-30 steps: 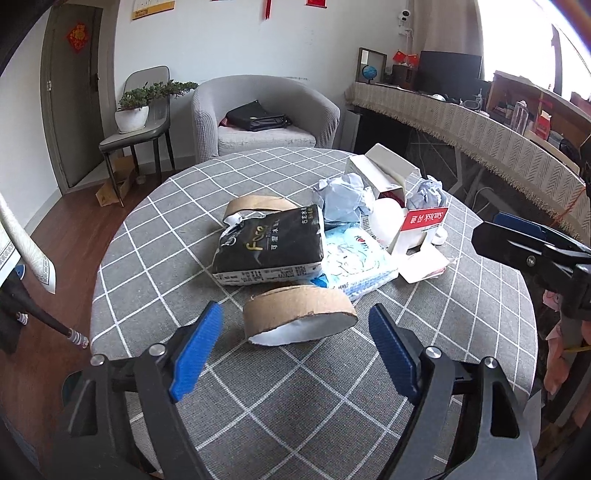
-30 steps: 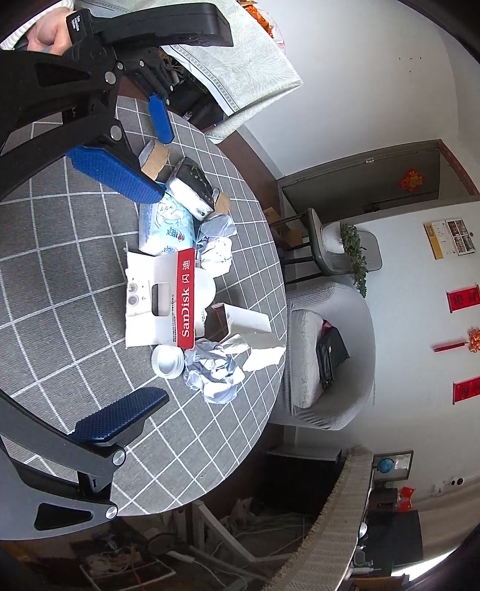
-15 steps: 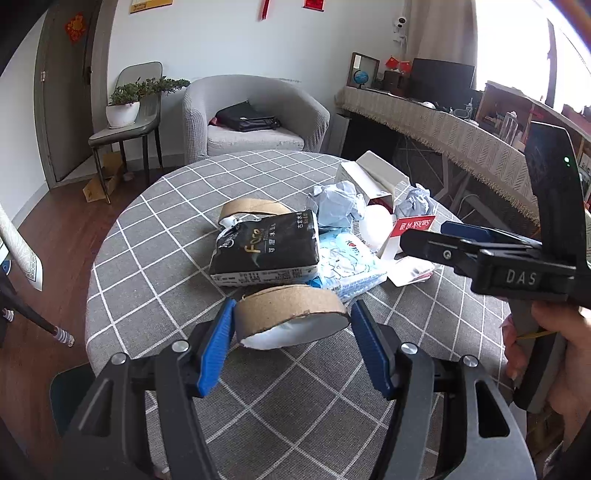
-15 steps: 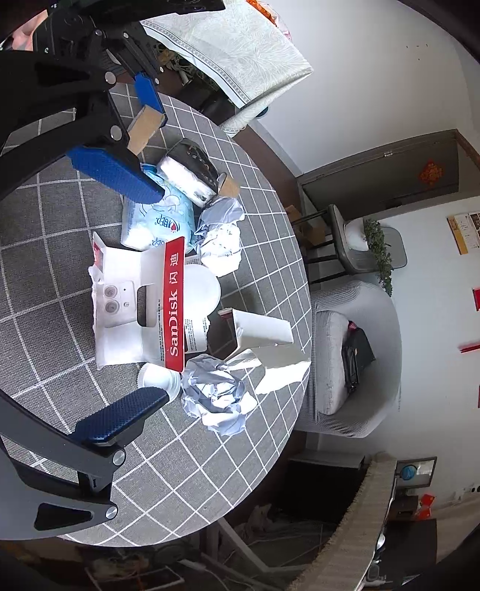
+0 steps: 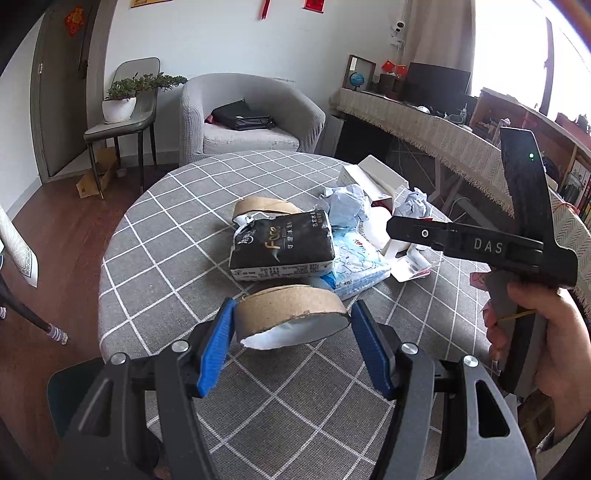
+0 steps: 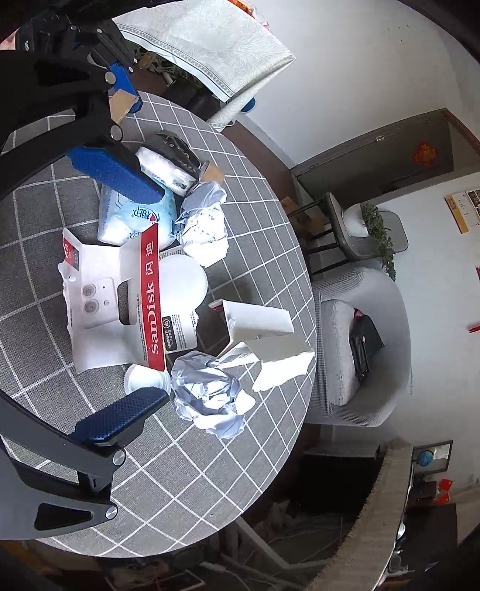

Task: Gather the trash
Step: 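Close the left tool on the tape core while the right tool grasps the SanDisk package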

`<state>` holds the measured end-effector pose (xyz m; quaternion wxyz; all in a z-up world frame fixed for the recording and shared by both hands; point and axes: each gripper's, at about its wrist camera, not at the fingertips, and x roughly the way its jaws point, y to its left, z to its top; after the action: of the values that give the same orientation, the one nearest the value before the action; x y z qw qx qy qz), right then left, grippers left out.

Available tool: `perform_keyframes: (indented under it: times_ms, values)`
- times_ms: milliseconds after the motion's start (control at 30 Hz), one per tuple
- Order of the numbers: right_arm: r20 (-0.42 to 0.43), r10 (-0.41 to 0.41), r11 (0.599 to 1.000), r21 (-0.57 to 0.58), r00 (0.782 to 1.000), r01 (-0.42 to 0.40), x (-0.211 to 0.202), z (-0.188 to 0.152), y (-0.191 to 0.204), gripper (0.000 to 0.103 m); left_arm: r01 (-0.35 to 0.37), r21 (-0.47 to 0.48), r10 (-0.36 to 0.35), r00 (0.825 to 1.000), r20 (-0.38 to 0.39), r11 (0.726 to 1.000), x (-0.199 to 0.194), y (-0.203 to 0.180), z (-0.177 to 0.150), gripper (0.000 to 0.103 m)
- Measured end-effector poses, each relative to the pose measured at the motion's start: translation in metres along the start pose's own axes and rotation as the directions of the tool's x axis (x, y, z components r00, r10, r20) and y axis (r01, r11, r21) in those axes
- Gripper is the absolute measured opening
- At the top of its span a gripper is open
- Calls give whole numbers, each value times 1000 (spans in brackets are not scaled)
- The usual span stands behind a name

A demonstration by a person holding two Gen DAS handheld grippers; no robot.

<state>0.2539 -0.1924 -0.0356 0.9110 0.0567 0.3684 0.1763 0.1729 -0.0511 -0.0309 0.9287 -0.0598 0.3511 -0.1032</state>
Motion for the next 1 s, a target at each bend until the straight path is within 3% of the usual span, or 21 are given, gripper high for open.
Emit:
perform_keyframes:
  times_ms: [167,267,567,833,1000]
  values:
    - [-35,-36,999,5,999,36,9,0,4,98,-6,-4,6,1000,-6,1000,1,5,0,66]
    - [-47,-34,999,24,998,35,12,-1,1,78,2,-5,-2,1000,-9,1000,1,7,0,66]
    - [-11,64,983,171,998,-61,4,-7,-12,78,20,-13,-20,1000,3,1000,-4,8,2,66]
    - [25,76,970,228,997,-80,-23,-4,-16,78,20,-23,-20,1000,12,1000,-11,16,0,66]
    - [39,176,921,345,984,-179,-22,-11,-27,78,14,-21,-14,1000,11,1000,-15,18,-1,66]
